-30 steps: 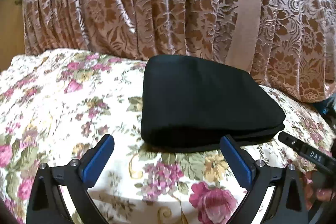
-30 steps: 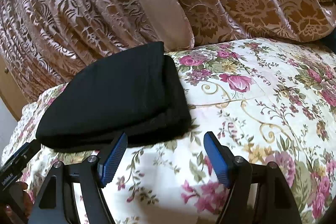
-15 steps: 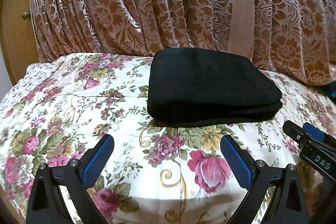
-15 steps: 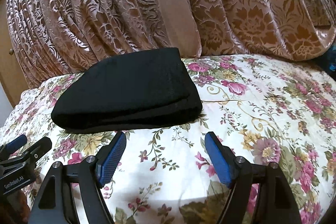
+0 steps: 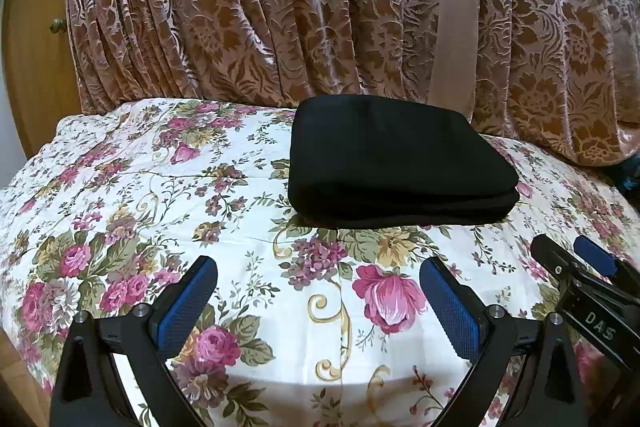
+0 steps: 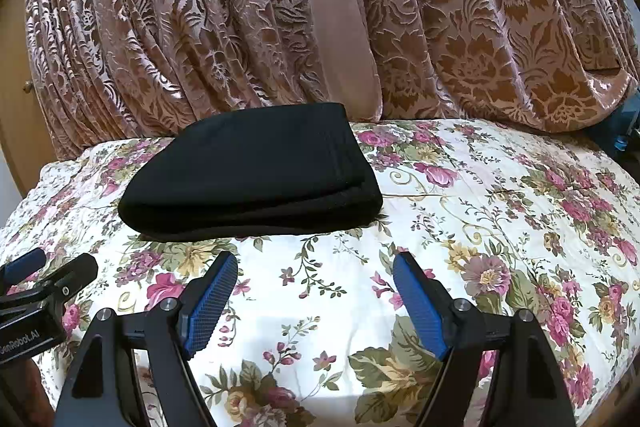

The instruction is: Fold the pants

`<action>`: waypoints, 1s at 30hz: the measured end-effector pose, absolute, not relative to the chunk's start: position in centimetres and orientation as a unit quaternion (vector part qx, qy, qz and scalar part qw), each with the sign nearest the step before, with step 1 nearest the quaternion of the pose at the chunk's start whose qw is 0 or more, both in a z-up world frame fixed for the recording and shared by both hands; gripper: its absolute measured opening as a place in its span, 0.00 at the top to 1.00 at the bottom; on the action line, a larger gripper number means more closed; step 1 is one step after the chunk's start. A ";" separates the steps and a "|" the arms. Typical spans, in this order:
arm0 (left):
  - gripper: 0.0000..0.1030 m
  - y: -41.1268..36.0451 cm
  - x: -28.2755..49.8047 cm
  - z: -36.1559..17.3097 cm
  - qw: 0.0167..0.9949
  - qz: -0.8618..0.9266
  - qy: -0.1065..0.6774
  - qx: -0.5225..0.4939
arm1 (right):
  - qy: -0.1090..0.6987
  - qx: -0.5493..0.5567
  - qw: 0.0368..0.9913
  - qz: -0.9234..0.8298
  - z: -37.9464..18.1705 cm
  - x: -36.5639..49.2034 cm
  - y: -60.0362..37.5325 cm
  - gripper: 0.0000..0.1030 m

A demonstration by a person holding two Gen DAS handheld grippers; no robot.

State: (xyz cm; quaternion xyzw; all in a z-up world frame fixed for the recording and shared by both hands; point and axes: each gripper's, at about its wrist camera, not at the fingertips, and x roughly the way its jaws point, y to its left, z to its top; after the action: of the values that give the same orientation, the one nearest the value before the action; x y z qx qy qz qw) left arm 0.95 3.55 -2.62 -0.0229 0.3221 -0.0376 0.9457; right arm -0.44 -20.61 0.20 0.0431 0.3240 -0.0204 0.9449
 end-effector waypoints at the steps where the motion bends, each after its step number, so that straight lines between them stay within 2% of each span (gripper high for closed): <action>1: 0.02 3.6 0.8 -2.6 0.946 -0.037 0.321 -0.022 | 0.323 0.043 0.945 -0.021 0.3 -0.5 -20.6 0.21; 30: 0.02 4.1 0.2 -2.9 0.941 -0.009 0.339 -0.008 | 0.320 0.038 0.947 -0.006 1.0 -1.9 -19.3 0.21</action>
State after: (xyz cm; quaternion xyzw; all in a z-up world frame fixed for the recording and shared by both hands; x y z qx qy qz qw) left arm 0.17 4.14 -2.90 -0.0081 0.3388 -0.0089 0.9408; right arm -1.95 -19.32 1.02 0.0379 0.3201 -0.0060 0.9466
